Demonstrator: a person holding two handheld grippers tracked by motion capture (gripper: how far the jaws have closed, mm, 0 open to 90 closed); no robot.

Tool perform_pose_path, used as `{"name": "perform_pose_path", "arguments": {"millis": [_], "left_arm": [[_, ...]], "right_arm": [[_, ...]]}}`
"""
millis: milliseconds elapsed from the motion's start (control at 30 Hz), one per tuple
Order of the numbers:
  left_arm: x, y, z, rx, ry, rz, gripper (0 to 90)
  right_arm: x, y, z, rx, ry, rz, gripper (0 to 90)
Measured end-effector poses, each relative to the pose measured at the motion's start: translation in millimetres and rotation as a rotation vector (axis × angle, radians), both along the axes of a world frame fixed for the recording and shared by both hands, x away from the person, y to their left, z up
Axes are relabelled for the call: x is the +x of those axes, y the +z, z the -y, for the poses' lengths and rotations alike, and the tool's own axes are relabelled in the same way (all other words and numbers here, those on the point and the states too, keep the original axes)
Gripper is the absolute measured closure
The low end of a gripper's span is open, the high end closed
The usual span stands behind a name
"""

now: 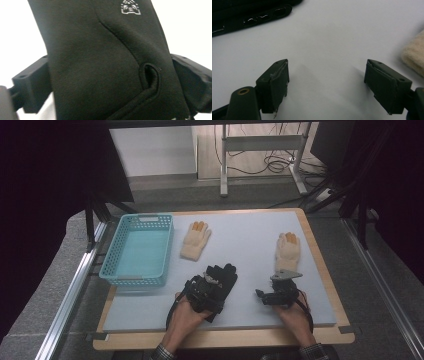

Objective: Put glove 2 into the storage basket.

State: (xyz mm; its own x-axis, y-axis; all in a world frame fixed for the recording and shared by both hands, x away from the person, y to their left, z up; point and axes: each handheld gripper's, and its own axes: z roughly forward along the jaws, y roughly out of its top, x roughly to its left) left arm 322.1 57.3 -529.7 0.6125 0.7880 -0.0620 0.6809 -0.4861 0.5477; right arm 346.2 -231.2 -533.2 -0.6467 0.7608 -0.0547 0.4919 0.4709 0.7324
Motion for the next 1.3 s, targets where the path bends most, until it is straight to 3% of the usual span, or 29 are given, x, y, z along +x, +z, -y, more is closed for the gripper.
{"name": "perform_pose_path", "arguments": {"millis": [167,233,300,367,500,733,900,1067,1300], "left_arm": [[3.4,4.4,-8.4,-0.020,0.024,-0.010,16.3],[3.9,6.0,-16.8,-0.043,0.031,-0.008,31.0],[2.7,7.3,-19.3,-0.047,0.031,0.002,40.0],[1.5,8.9,-19.0,-0.042,0.018,0.008,51.7],[1.0,13.1,-19.0,-0.022,-0.008,0.026,60.8],[6.3,21.4,-21.5,-0.031,-0.026,0.024,63.6],[14.7,40.4,-23.0,-0.006,-0.025,0.069,65.0],[22.7,52.7,-27.6,-0.005,-0.019,0.086,65.2],[41.0,79.8,-45.5,0.012,0.020,0.119,65.2]], "right_arm": [[0.0,0.0,0.0,0.000,0.000,0.001,19.7],[0.0,0.0,0.0,0.000,0.000,0.000,19.7],[0.0,0.0,0.0,0.000,0.000,0.000,19.7],[0.0,0.0,0.0,0.000,0.000,0.000,19.7],[-0.1,0.0,-0.1,-0.001,0.000,0.000,19.7],[0.0,0.0,0.1,0.000,0.000,0.000,19.7],[-0.1,0.1,0.1,0.000,0.000,-0.001,19.7],[0.0,-0.1,0.2,0.000,0.000,0.000,19.7],[-0.1,0.1,0.2,0.002,0.000,-0.002,19.7]]}}
